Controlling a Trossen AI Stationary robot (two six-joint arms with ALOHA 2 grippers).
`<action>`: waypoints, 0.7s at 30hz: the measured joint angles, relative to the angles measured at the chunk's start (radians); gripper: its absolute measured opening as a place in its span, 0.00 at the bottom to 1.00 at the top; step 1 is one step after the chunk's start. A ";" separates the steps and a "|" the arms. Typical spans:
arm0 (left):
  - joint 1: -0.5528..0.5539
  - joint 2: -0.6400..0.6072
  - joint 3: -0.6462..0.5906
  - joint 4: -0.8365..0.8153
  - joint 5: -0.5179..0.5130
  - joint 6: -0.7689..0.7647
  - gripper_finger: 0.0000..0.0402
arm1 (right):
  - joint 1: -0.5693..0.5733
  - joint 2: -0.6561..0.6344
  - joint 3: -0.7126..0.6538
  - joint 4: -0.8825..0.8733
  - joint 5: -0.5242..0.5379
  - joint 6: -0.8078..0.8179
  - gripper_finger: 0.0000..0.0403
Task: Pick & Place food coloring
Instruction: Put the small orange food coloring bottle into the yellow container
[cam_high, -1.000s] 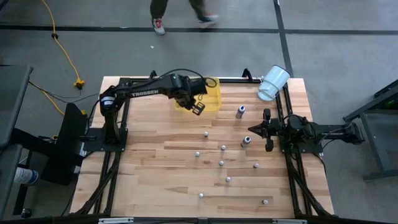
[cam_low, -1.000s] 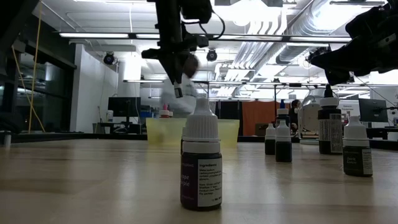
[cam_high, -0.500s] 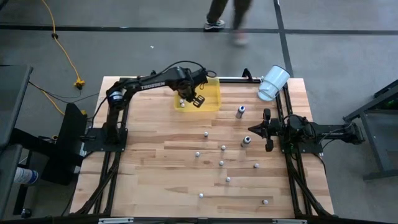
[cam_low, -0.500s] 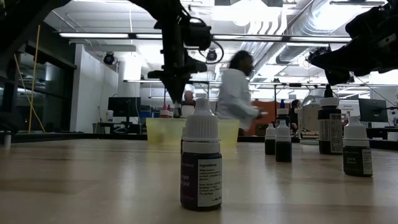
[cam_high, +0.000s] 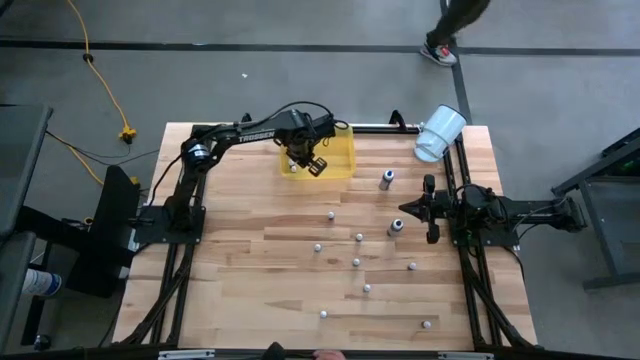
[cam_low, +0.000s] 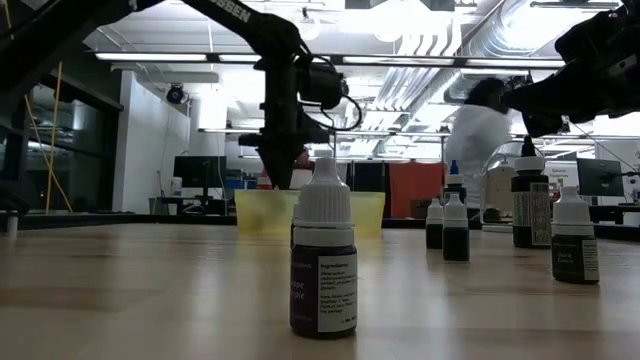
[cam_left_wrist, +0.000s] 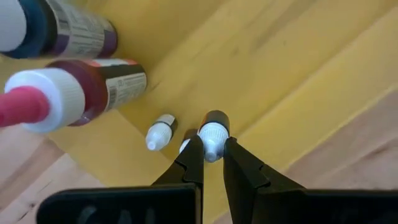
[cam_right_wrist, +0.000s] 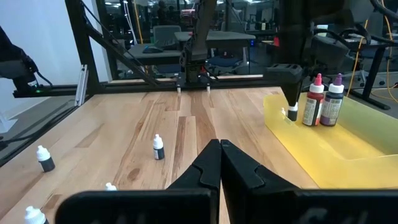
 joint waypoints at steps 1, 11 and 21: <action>0.000 0.005 0.000 0.003 0.000 0.000 0.06 | 0.000 0.000 0.000 0.000 0.000 0.000 0.00; 0.000 0.034 -0.001 0.011 -0.001 0.028 0.06 | 0.000 0.000 0.000 0.000 0.000 0.000 0.00; 0.004 0.056 -0.002 0.002 -0.005 0.051 0.06 | 0.000 0.001 0.000 0.000 0.000 0.000 0.00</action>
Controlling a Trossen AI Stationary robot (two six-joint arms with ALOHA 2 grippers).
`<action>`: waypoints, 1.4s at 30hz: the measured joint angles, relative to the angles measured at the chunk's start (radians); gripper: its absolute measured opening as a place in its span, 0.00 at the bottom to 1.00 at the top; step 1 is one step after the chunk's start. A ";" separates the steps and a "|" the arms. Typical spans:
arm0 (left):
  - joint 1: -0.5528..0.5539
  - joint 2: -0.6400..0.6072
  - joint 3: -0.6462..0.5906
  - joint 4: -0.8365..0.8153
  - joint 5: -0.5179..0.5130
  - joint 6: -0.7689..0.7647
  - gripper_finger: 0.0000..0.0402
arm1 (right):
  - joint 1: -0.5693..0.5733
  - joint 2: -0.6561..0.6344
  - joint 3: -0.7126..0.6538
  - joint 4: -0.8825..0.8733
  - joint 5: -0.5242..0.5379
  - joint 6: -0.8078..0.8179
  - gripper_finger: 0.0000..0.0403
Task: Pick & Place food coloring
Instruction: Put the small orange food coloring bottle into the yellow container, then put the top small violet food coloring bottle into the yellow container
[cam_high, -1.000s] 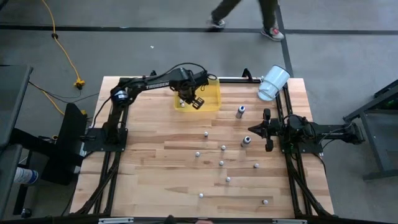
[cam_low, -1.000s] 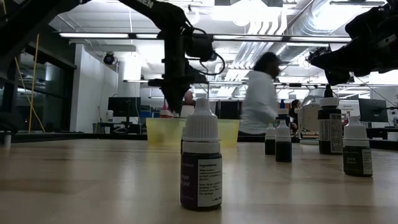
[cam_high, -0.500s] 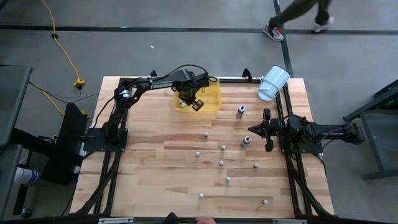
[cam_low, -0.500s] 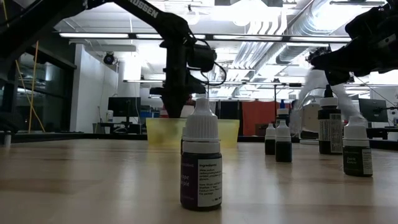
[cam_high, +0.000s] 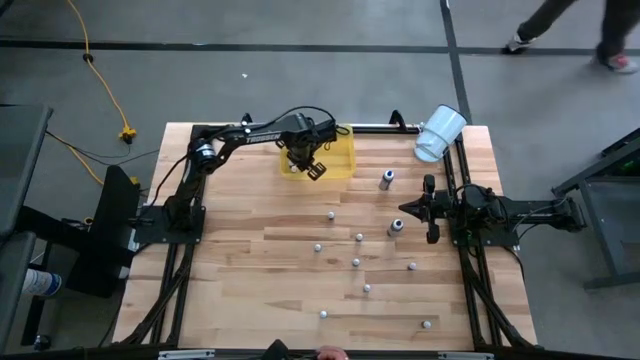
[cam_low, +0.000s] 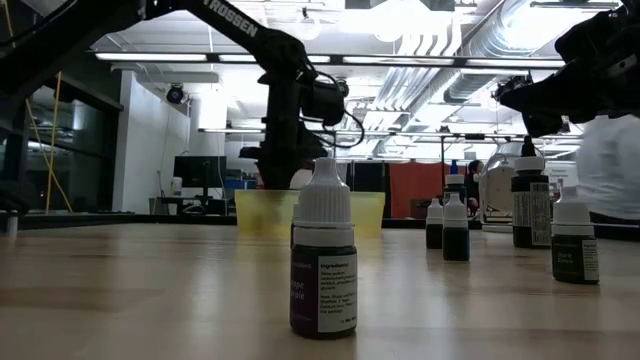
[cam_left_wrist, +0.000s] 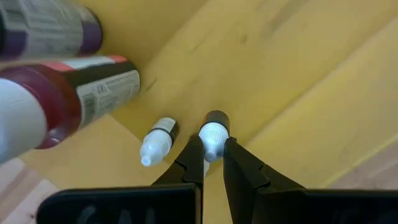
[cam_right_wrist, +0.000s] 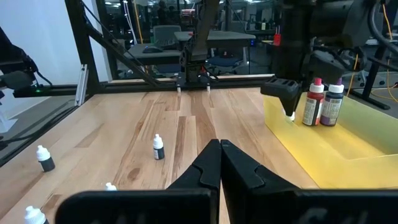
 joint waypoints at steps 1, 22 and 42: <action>0.000 0.001 0.001 0.005 0.001 0.000 0.06 | 0.000 0.000 0.000 0.000 0.000 0.000 0.00; 0.000 0.006 0.000 0.008 0.007 0.001 0.23 | 0.000 0.000 0.000 0.000 0.000 0.000 0.00; 0.000 0.005 0.050 0.003 0.004 0.048 0.23 | 0.000 0.000 0.000 0.000 0.000 0.000 0.00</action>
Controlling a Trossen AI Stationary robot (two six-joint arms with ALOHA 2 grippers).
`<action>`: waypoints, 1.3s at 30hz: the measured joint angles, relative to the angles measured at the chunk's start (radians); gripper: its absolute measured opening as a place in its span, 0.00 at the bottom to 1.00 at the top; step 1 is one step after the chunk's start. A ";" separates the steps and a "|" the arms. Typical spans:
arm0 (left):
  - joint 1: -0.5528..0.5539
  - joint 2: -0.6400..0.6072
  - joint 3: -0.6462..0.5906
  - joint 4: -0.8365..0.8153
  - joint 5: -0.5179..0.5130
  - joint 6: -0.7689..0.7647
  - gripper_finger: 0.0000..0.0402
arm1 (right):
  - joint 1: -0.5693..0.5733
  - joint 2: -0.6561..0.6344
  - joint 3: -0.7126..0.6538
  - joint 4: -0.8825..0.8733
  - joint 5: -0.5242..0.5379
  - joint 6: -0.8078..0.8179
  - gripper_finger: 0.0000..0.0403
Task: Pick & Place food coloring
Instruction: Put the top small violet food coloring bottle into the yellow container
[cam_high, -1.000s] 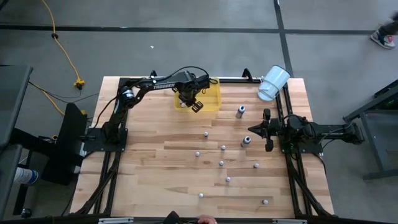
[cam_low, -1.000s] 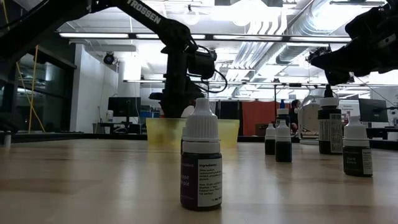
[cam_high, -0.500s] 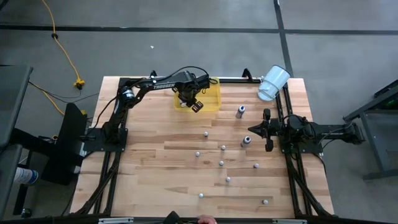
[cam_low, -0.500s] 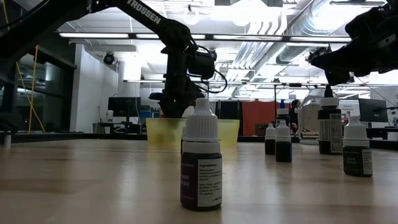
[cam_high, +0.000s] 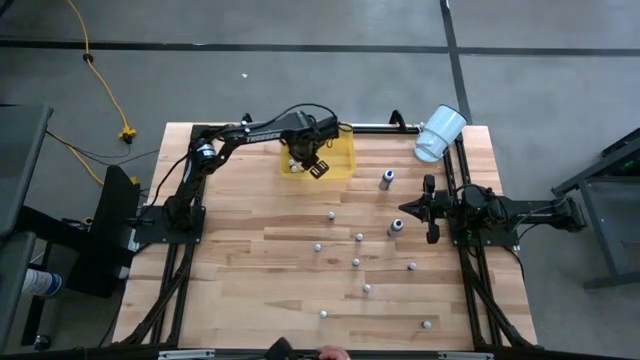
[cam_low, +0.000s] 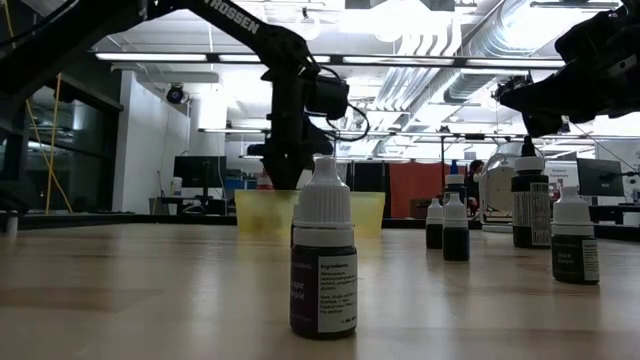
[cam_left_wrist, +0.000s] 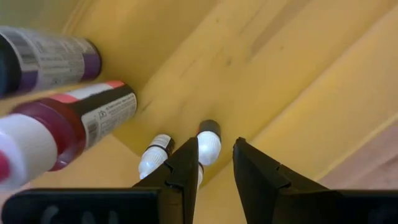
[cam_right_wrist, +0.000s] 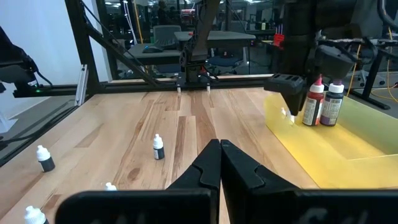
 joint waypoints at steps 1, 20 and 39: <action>0.000 0.000 0.009 -0.003 0.000 0.005 0.23 | 0.000 0.000 0.000 0.000 0.000 0.000 0.00; -0.009 -0.088 0.126 -0.017 0.072 0.083 0.40 | 0.000 0.000 0.000 0.000 0.000 0.000 0.00; -0.160 -0.266 0.126 -0.174 0.119 0.072 0.60 | 0.000 0.000 0.000 0.000 0.000 0.000 0.00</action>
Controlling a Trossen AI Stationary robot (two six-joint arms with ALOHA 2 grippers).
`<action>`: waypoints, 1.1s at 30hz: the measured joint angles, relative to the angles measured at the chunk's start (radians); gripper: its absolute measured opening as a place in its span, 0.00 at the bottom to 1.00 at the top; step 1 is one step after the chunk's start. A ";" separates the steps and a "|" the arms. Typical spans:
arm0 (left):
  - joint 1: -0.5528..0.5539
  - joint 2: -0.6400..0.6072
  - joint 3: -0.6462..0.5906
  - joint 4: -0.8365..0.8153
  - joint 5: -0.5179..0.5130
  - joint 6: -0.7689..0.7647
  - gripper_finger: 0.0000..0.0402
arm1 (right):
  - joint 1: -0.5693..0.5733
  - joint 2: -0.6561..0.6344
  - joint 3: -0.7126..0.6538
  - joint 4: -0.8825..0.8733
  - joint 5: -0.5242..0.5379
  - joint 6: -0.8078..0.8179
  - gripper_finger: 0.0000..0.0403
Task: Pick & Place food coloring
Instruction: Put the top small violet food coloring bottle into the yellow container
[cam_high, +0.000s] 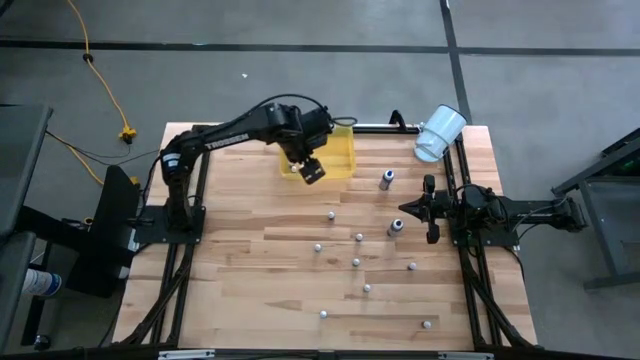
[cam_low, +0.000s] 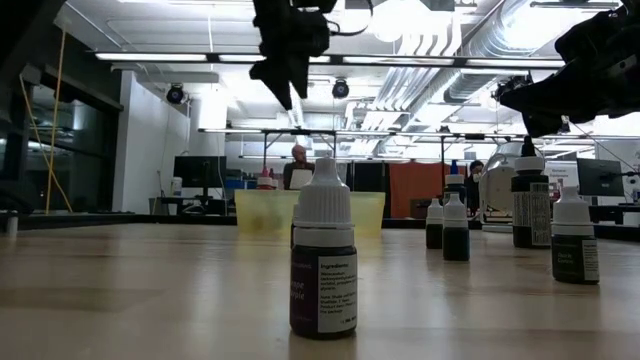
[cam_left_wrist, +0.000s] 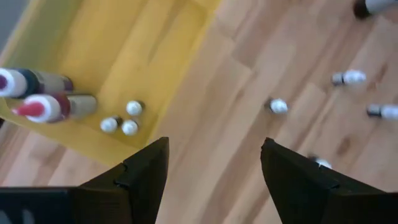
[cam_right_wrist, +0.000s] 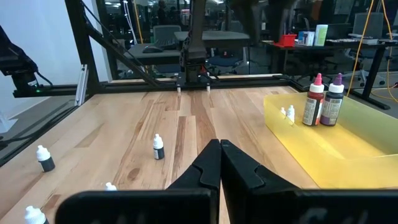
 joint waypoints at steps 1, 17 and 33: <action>-0.011 0.000 0.000 -0.015 0.001 0.000 0.60 | 0.000 0.000 0.000 0.000 0.000 0.000 0.00; -0.238 0.027 -0.016 -0.022 -0.002 0.134 0.60 | 0.000 0.000 0.000 0.000 0.000 0.000 0.00; -0.359 0.116 -0.194 0.122 0.043 0.608 0.60 | 0.000 0.001 0.000 0.000 0.000 0.000 0.00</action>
